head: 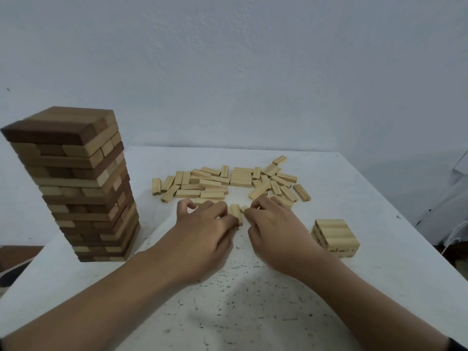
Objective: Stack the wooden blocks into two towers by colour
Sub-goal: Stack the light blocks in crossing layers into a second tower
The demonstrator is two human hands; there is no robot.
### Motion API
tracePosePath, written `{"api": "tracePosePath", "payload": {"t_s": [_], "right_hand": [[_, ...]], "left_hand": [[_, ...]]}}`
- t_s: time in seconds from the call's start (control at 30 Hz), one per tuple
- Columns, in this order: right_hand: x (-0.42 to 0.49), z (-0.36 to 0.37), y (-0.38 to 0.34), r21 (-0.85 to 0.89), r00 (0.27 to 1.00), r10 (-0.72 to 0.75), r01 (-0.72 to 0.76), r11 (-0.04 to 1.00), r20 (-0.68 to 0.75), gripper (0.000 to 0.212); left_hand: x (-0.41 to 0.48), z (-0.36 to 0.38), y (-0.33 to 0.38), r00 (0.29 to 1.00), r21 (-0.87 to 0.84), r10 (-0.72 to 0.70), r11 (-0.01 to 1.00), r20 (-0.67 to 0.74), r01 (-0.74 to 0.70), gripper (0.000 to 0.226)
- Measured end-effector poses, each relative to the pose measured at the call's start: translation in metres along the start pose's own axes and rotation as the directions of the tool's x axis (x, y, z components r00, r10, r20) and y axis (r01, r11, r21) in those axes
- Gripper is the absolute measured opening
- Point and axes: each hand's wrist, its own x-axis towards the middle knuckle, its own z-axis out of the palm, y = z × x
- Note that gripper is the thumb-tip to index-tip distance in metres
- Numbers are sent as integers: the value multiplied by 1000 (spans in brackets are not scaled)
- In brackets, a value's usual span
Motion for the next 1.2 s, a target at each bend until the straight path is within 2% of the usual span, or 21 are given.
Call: {"api": "tracePosePath", "payload": {"t_s": [0.13, 0.27, 0.37, 0.6, 0.83, 0.97, 1.2], "right_hand": [[0, 3, -5, 191, 998, 31, -20, 981, -55, 24], [-2, 0, -8, 316, 998, 43, -23, 949, -55, 22], [-5, -3, -7, 291, 1000, -7, 13, 957, -23, 23], [-7, -6, -3, 262, 996, -86, 75, 962, 28, 33], [-8, -12, -4, 270, 991, -84, 55, 961, 99, 33], [-7, -12, 0, 283, 988, -113, 80, 956, 103, 36], [-6, -16, 11, 253, 980, -138, 99, 962, 143, 49]], "left_hand": [[-14, -8, -8, 998, -78, 39, 996, 39, -36, 33], [-21, -8, -16, 1000, -242, 24, 970, -19, -28, 25], [-26, -5, -20, 999, -316, 8, 948, -37, -19, 21], [-28, -1, -22, 1000, -315, -26, 948, 17, 30, 28], [-22, 1, -23, 999, -314, -39, 948, 18, 43, 25], [-22, -2, -22, 998, -327, -57, 943, 1, 54, 30], [-24, -13, -16, 993, -387, -86, 915, 84, 112, 37]]}}
